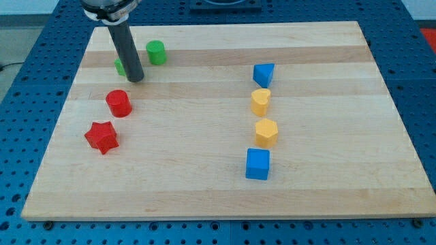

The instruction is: Place the green blocks in a horizontal line

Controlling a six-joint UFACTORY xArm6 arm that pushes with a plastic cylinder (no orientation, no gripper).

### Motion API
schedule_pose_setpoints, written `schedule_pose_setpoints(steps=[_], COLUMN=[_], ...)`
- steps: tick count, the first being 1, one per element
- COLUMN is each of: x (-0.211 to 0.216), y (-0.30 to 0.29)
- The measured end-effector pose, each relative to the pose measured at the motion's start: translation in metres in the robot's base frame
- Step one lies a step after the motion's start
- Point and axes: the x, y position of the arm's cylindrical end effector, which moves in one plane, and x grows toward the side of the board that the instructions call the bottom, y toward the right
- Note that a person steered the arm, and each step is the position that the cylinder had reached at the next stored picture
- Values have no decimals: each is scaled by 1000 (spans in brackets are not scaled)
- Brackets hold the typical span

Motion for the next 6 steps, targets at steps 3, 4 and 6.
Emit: schedule_pose_setpoints(steps=[3,4,6], x=[-4,-26,-33], y=[-50,-47,-5])
